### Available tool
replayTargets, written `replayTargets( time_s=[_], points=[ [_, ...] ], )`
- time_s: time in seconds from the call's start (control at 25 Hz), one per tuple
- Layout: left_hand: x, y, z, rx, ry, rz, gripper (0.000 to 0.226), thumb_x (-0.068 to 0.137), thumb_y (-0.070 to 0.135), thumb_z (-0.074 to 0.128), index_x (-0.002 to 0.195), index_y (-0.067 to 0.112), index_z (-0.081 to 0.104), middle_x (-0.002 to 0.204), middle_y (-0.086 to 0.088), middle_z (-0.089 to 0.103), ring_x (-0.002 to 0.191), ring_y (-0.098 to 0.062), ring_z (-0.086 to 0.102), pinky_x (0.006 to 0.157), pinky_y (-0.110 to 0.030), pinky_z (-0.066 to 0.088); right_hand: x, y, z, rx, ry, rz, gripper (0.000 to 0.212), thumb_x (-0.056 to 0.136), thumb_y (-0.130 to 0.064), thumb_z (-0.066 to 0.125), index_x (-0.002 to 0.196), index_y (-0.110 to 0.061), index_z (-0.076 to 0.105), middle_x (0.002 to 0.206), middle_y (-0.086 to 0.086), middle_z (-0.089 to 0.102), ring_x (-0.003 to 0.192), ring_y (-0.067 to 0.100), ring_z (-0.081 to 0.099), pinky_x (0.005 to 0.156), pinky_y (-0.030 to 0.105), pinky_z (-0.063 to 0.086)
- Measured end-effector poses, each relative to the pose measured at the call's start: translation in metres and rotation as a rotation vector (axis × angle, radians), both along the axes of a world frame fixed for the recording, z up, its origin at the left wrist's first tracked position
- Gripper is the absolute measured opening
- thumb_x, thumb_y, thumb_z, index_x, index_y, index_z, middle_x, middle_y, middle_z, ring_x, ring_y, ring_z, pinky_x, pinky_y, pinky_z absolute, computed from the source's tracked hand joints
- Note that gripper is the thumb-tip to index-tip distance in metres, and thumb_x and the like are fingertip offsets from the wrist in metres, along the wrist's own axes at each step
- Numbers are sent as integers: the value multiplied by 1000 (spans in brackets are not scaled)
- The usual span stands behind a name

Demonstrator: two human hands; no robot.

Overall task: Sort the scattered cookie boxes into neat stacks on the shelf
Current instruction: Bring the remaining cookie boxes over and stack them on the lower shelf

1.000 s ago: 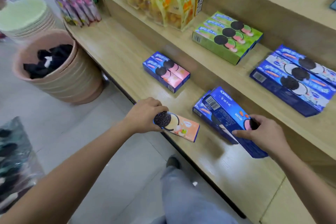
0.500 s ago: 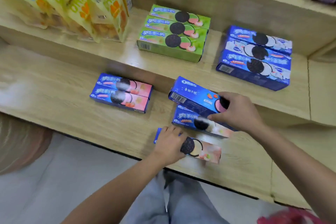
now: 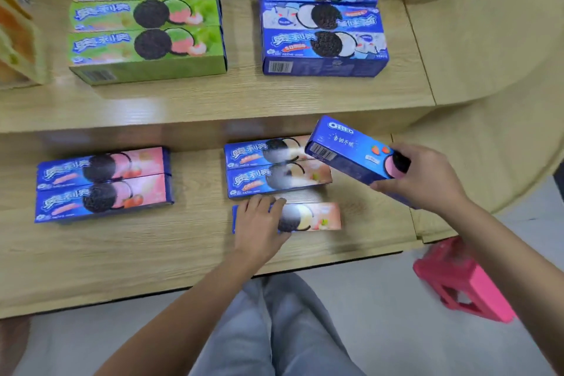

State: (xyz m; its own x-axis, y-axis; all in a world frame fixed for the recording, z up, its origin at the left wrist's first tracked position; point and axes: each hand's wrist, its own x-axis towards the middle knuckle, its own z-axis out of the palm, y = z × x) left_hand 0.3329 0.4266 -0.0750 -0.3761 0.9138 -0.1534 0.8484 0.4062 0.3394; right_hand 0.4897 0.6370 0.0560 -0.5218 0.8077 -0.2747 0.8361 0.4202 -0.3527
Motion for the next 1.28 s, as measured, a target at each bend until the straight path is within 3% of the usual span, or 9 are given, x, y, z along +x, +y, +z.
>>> replayTargets(
  time_s=[0.16, 0.32, 0.52, 0.72, 0.84, 0.96, 1.08, 1.16, 1.28],
  points=[
    [2, 8, -1, 60, 21, -1, 57, 53, 36, 82, 102, 14, 63, 103, -8, 66, 91, -29, 62, 68, -37, 48, 26, 12, -13, -8, -34, -31, 49, 51, -34, 82, 94, -23, 62, 77, 0, 62, 76, 26, 56, 65, 37, 47],
    [4, 13, -4, 177, 32, -98, 51, 57, 27, 84, 101, 11, 64, 96, -8, 67, 85, -29, 63, 64, -35, 50, 36, 21, -23, -20, -23, -45, 48, 51, -35, 82, 94, -25, 62, 75, -1, 61, 74, 25, 56, 64, 37, 47],
    [3, 18, -9, 184, 90, -173, 49, 62, 28, 81, 104, 12, 62, 101, -3, 67, 90, -25, 61, 69, -33, 48, 39, 30, -30, -23, 2, -24, 48, 52, -34, 82, 94, -26, 61, 73, -7, 58, 74, 23, 54, 59, 32, 39],
    [-11, 17, -4, 193, 28, -147, 53, 60, 28, 84, 104, 11, 62, 101, -8, 66, 90, -28, 62, 68, -34, 50, 30, 27, -24, -24, 39, 47, 50, 53, -35, 82, 96, -25, 59, 77, -6, 60, 76, 23, 54, 62, 36, 45],
    [-18, 9, 13, 280, -85, -96, 58, 65, 36, 81, 113, 13, 57, 108, -6, 64, 97, -23, 58, 76, -33, 50, 14, 16, -20, -1, 75, 130, 54, 53, -34, 83, 100, -24, 59, 82, -5, 61, 79, 24, 55, 66, 39, 48],
    [-36, -2, 43, 421, -268, 114, 65, 73, 48, 69, 128, 24, 44, 125, 5, 53, 116, -6, 44, 95, -15, 34, -12, -4, -14, -3, 72, 268, 60, 52, -36, 83, 105, -23, 59, 89, -1, 65, 85, 28, 56, 72, 41, 48],
    [-60, -24, 71, 446, -471, 253, 83, 67, 47, 75, 136, 34, 30, 137, 13, 37, 128, -3, 34, 103, -23, 33, -47, -35, -12, -6, 93, 457, 70, 49, -44, 83, 111, -22, 59, 99, 5, 69, 91, 32, 57, 78, 44, 47],
    [-77, -49, 83, 407, -540, 276, 90, 63, 40, 81, 136, 36, 29, 137, 12, 37, 128, -5, 36, 103, -28, 35, -73, -61, -12, -13, 94, 563, 70, 51, -46, 80, 113, -24, 58, 102, 2, 68, 95, 30, 56, 80, 42, 46],
    [-101, -97, 89, 348, -571, 339, 83, 62, 28, 85, 132, 32, 40, 126, 10, 51, 115, 0, 48, 98, -25, 43, -113, -98, -14, 10, 94, 651, 67, 55, -52, 76, 114, -26, 56, 104, -3, 67, 98, 25, 54, 80, 35, 40]
  ],
)
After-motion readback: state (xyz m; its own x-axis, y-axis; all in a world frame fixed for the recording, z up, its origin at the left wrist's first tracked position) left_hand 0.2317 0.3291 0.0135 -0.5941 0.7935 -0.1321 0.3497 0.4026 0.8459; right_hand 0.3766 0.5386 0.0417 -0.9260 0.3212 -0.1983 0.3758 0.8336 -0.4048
